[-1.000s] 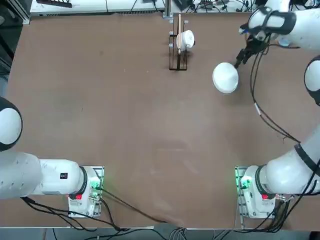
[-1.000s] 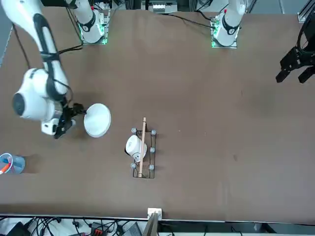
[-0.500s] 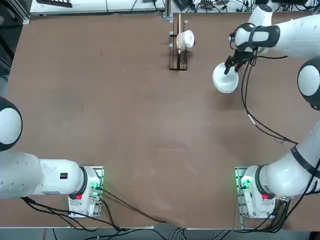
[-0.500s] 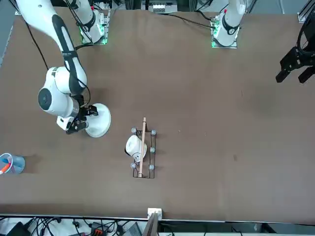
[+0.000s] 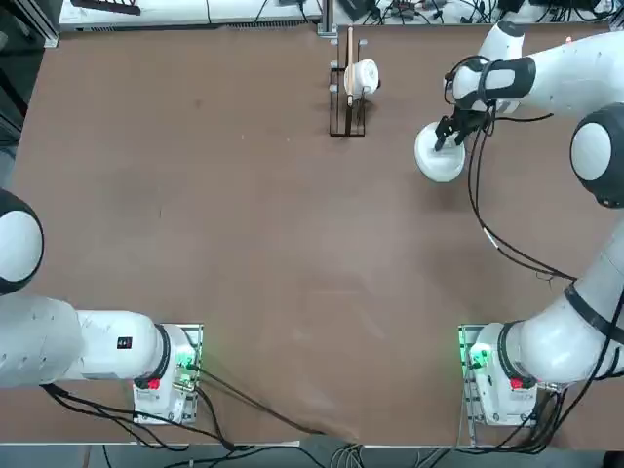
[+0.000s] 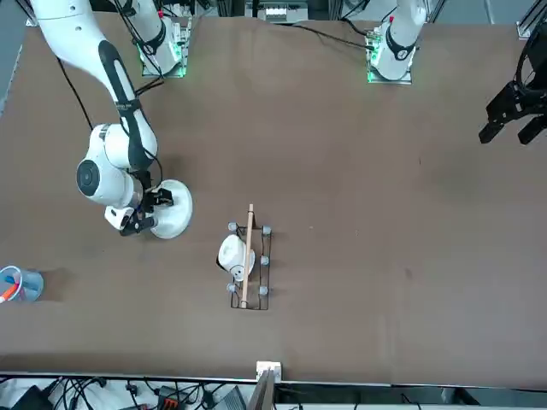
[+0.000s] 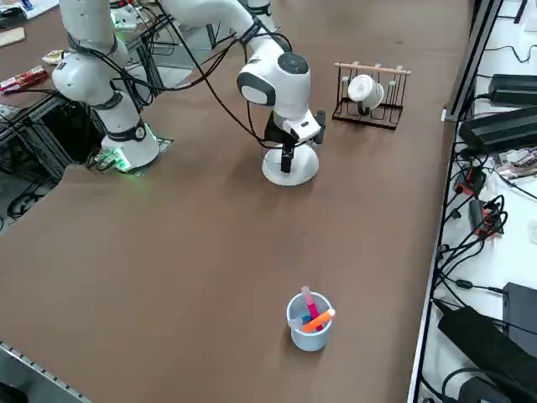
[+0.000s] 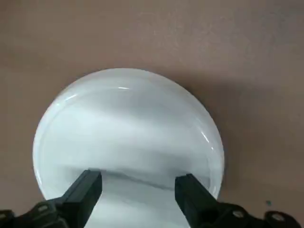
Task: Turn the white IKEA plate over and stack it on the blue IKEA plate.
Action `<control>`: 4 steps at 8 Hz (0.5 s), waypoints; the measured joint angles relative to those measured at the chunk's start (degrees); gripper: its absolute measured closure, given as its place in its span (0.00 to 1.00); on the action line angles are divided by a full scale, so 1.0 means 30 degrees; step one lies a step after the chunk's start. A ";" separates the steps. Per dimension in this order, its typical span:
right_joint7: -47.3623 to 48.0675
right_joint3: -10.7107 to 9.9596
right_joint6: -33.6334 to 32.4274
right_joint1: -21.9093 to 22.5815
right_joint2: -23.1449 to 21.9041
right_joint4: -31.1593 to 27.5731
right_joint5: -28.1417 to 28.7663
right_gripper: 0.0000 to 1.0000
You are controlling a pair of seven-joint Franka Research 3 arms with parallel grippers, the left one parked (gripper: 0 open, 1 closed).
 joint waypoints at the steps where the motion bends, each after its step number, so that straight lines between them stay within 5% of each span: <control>1: 0.0000 0.0000 0.0040 0.0010 -0.0008 0.0072 -0.0001 0.00; 4: 0.0450 -0.0110 -0.2285 0.0025 -0.1265 0.1528 -0.0018 0.00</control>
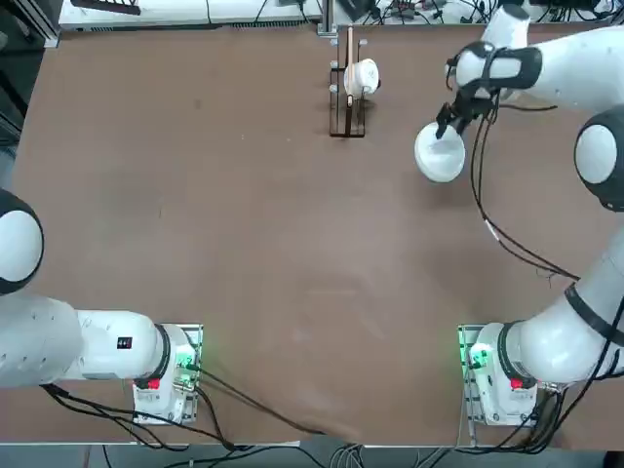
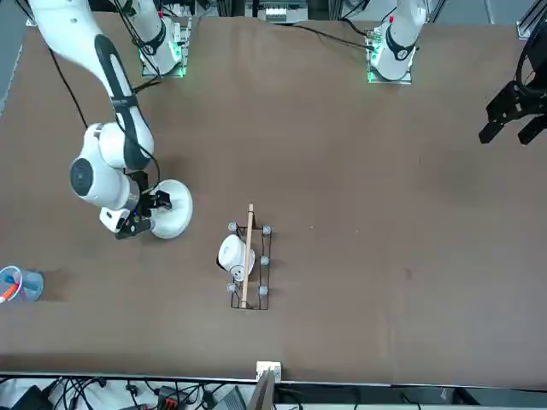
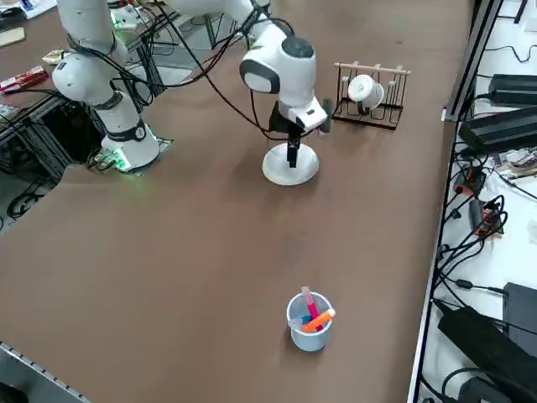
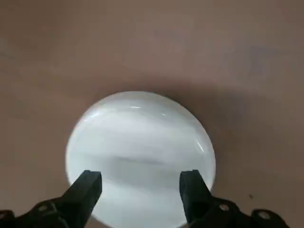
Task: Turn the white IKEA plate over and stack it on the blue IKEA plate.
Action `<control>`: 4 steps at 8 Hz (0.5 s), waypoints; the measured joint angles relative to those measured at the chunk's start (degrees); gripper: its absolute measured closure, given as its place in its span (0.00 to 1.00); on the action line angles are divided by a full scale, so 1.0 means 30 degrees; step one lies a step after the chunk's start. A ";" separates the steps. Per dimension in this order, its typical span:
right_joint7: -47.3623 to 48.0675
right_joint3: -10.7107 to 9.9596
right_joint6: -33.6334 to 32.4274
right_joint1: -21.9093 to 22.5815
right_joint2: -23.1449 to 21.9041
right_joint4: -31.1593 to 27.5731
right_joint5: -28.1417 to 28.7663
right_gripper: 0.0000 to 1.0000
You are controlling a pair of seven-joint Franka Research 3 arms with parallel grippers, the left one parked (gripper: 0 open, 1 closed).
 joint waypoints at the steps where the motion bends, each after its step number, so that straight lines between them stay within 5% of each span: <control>1: 0.0372 -0.0155 -0.1330 -0.0003 -0.0864 0.0708 -0.0134 0.00; 4: 0.3376 -0.0338 -0.5362 -0.0005 -0.3344 0.2814 -0.1740 0.00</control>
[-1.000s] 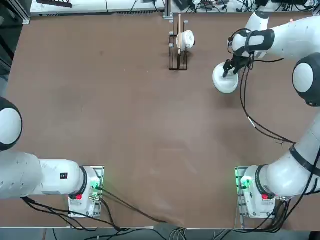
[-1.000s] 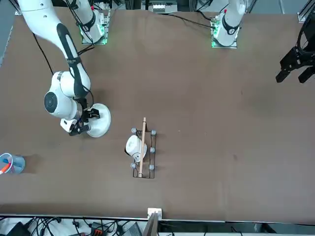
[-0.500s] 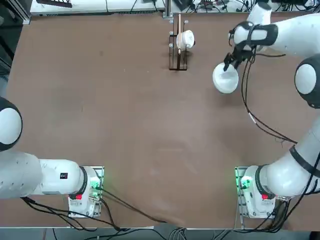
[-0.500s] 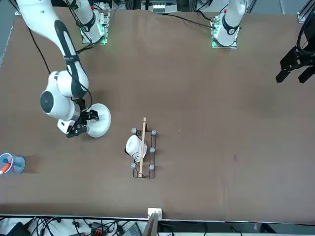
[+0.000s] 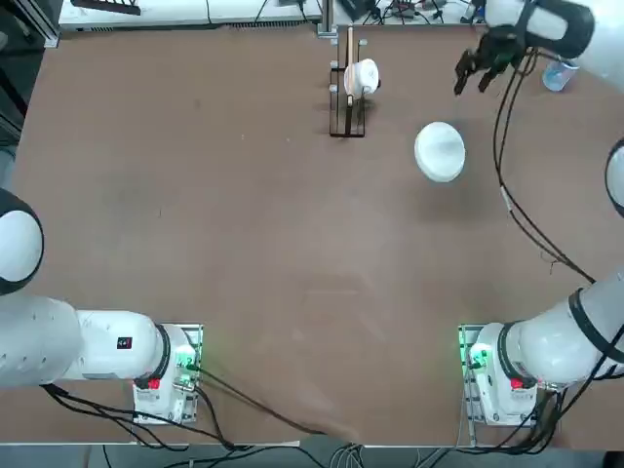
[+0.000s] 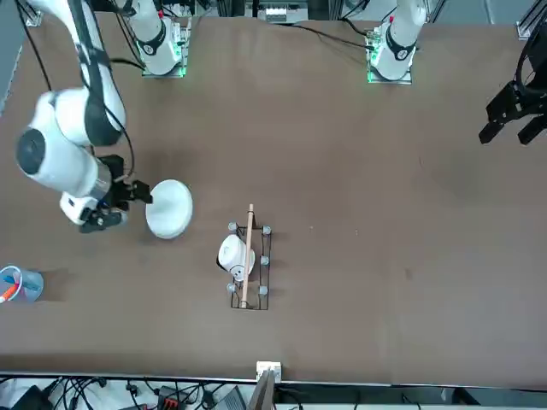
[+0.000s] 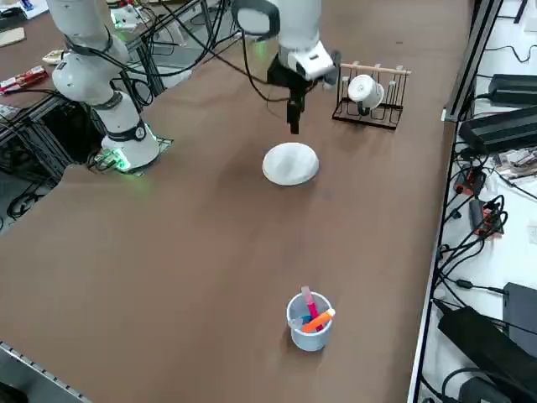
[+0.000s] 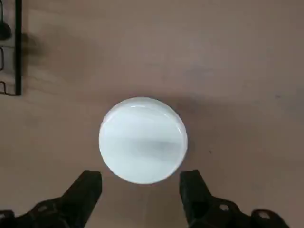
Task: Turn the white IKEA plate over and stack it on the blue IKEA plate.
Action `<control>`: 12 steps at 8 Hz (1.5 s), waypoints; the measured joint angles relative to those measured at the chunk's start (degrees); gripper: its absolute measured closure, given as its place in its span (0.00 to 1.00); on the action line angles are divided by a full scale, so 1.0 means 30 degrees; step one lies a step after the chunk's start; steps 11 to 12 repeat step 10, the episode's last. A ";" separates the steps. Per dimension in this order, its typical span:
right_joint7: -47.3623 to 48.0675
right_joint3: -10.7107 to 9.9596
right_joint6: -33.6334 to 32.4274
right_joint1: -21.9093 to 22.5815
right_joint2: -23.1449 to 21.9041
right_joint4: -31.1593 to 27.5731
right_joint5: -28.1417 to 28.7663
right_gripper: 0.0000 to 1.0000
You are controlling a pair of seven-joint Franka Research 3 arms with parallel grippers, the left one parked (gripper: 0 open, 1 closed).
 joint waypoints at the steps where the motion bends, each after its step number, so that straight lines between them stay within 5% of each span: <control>1: 0.0974 -0.0001 -0.1512 -0.0001 -0.0614 0.0976 -0.0310 0.00; 5: 0.2681 -0.0268 -0.8466 -0.0541 -0.1176 0.6972 -0.0761 0.00; 12: 0.2682 -0.0285 -0.8608 -0.1281 -0.0622 0.7477 -0.0764 0.00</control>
